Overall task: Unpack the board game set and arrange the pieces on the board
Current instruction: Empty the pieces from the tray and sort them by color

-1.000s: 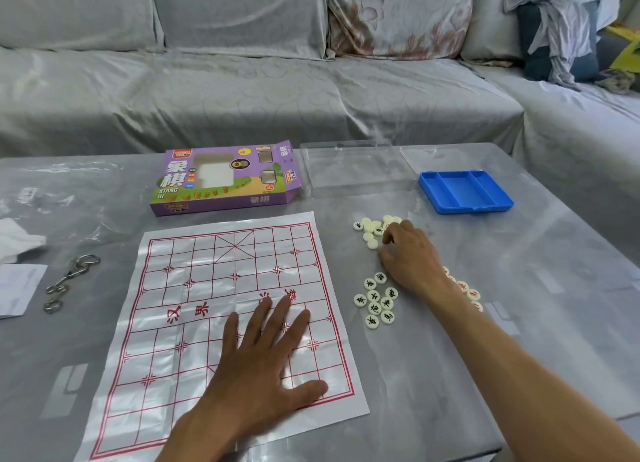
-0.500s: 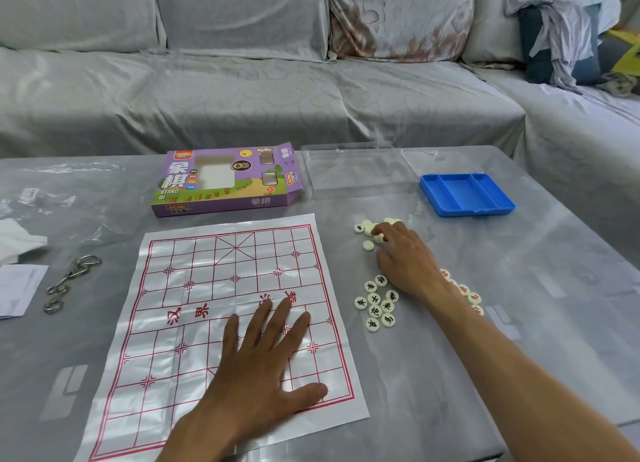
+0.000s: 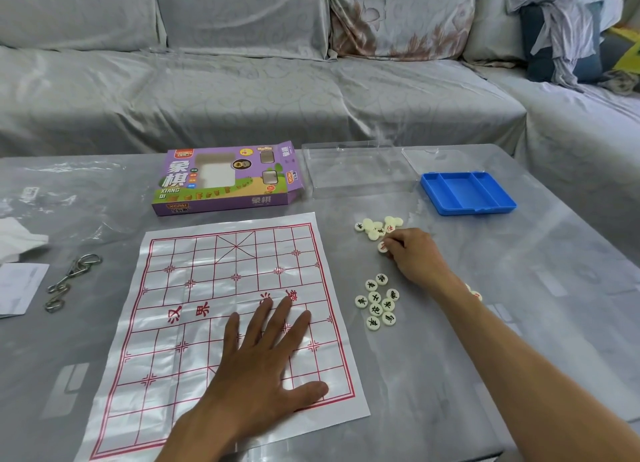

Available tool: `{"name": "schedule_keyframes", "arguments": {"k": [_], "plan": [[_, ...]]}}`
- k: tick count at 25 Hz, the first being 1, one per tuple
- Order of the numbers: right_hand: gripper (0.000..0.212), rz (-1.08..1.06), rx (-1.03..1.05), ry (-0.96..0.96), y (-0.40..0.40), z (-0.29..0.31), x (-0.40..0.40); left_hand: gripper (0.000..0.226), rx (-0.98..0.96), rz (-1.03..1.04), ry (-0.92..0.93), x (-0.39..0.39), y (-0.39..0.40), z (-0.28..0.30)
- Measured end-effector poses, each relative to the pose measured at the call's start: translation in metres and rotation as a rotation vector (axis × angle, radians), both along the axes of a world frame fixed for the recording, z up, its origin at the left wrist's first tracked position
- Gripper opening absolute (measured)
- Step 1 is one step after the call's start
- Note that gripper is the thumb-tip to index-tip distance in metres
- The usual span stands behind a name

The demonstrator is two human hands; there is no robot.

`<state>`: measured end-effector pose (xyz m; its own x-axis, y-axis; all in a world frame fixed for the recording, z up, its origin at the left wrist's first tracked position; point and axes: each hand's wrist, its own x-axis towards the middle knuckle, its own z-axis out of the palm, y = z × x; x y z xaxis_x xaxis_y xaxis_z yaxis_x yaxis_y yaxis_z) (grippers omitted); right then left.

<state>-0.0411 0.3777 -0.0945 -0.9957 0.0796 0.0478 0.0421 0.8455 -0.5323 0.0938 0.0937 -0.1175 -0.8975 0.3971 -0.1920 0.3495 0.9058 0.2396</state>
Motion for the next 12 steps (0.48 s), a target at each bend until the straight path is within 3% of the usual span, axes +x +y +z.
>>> {"name": "schedule_keyframes", "arguments": {"k": [3,8,10,12], "plan": [[0.024,0.038,0.116,-0.047,0.004,0.008,0.001,0.096,-0.023,0.000,-0.015,0.000,0.000,0.002],[0.008,-0.141,0.350,-0.363,0.040,0.023,0.000,0.094,-0.056,-0.014,-0.018,0.000,0.001,0.004],[0.007,-0.245,0.355,-0.299,0.038,0.026,0.003,0.094,-0.045,-0.014,0.004,0.000,0.000,-0.002],[0.012,-0.211,0.250,-0.066,0.028,0.022,0.002,0.093,0.004,0.000,0.080,0.000,-0.001,-0.008]]}}
